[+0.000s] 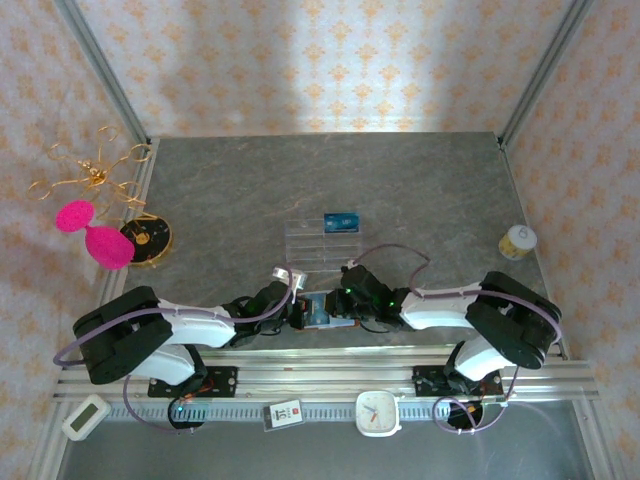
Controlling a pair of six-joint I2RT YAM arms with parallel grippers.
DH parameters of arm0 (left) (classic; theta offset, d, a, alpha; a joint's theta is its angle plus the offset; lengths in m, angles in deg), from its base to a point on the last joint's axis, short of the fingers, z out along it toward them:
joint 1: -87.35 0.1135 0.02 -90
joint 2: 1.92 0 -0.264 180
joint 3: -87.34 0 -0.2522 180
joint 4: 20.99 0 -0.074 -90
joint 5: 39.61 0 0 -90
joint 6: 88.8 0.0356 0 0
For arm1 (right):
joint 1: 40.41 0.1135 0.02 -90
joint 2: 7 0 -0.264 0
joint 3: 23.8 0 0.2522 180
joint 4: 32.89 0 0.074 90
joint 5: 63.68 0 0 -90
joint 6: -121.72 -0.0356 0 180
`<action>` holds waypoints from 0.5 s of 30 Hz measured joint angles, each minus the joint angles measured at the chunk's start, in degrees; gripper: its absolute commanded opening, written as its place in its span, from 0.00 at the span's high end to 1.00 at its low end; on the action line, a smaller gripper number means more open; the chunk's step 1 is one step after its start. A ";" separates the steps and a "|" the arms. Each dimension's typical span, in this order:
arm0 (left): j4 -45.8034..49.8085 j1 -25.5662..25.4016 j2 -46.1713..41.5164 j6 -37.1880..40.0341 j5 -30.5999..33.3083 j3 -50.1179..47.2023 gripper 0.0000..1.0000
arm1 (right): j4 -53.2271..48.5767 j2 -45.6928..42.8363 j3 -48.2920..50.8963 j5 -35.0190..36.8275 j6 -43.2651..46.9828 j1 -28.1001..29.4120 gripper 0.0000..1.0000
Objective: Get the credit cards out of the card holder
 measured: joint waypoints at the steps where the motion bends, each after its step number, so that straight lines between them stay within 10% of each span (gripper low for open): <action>1: -0.31 0.00 0.15 -0.07 -0.04 -0.07 1.00 | 0.17 0.20 0.00 -0.13 -0.02 0.00 0.92; 15: -1.73 0.00 -1.44 -0.61 -0.13 -1.97 1.00 | -0.46 -5.14 3.39 1.53 -1.55 -0.92 1.00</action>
